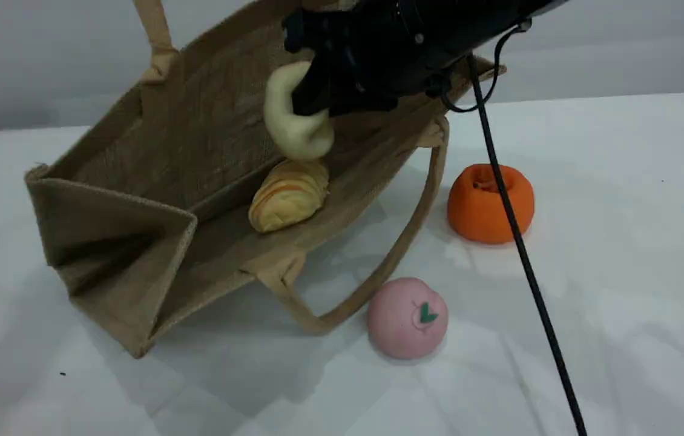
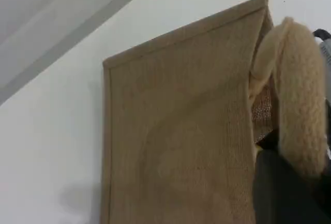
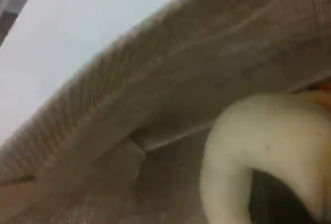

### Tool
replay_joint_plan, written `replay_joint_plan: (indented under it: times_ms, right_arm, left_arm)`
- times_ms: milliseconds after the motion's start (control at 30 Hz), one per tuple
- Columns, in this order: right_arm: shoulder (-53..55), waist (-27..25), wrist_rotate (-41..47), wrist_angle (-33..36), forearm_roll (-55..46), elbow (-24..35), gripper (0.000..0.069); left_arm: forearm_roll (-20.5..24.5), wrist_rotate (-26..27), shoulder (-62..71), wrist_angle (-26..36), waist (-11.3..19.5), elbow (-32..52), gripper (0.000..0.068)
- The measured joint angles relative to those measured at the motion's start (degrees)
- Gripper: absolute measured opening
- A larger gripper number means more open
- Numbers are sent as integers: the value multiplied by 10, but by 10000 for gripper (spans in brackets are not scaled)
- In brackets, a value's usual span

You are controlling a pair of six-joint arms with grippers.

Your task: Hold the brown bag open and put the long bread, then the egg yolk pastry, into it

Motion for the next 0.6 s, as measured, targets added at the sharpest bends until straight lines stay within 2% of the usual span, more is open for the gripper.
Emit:
replay_joint_plan:
  times_ms: [233, 300, 400, 600]
  right_arm:
    - [-4, 0, -17, 14, 1, 0, 386]
    - [-4, -2, -17, 24, 1, 0, 440]
    - [-16, -13, -15, 50, 0, 0, 477]
    - [-84, -65, -4, 144, -53, 0, 483]
  left_arm:
    - [0, 0, 0, 0, 0, 0, 87]
    - [0, 0, 0, 0, 0, 0, 87]
    - [0, 0, 0, 0, 0, 0, 87]
    - [0, -1, 6, -1, -7, 1, 87]
